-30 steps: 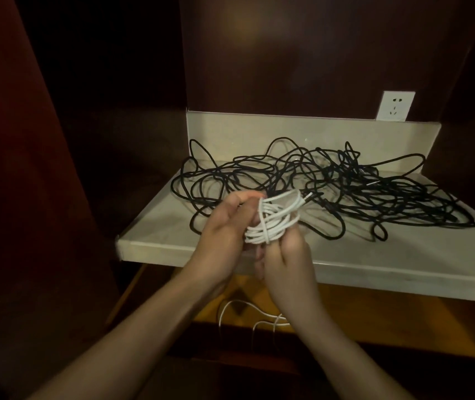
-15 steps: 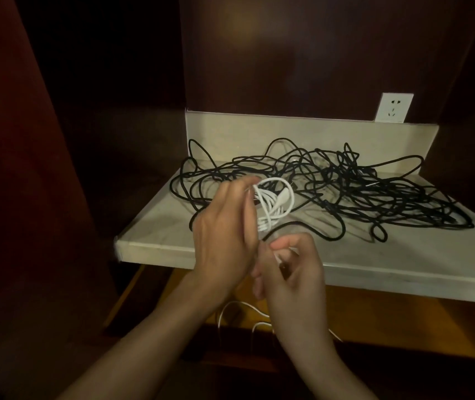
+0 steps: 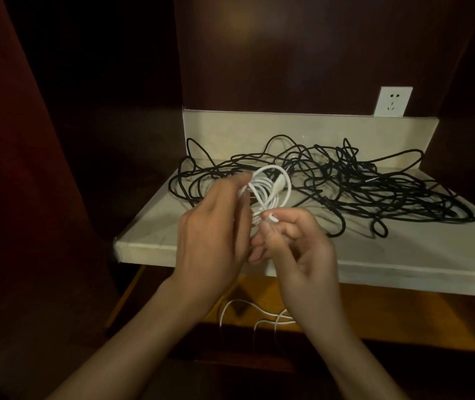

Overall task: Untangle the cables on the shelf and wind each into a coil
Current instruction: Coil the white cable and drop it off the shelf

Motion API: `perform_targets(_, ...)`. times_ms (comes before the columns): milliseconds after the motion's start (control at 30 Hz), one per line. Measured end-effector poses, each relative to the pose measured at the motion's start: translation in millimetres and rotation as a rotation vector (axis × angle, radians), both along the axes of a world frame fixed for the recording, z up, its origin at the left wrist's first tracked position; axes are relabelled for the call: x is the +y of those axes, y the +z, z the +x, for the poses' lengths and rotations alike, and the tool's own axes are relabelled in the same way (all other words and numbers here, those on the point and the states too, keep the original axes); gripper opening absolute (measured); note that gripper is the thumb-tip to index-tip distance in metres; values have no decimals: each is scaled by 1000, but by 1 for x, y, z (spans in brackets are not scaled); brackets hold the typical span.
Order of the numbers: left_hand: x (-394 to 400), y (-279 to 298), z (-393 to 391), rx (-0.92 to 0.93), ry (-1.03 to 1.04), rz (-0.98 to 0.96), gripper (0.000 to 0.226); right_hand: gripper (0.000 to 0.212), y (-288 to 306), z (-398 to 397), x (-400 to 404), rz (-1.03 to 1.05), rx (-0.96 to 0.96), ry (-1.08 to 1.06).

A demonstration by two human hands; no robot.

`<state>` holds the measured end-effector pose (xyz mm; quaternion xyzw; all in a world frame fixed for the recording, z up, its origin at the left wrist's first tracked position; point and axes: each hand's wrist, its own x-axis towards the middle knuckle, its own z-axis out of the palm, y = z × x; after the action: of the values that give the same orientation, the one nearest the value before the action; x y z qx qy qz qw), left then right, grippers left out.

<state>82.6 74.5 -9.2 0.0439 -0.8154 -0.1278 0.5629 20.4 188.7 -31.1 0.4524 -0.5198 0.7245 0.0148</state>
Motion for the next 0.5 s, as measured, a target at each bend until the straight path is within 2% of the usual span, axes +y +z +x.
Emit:
perform_targets(200, 15, -7, 5, 37, -126, 195, 22, 21, -4, 1, -4, -106, 20, -119)
perform_targets(433, 27, -17, -5, 136, -208, 321, 18, 2, -6, 3, -14, -138, -74, -264)
perform_targets(500, 26, -20, -6, 132, -226, 350, 18, 8, -5, 3, -16, -108, -54, -341)
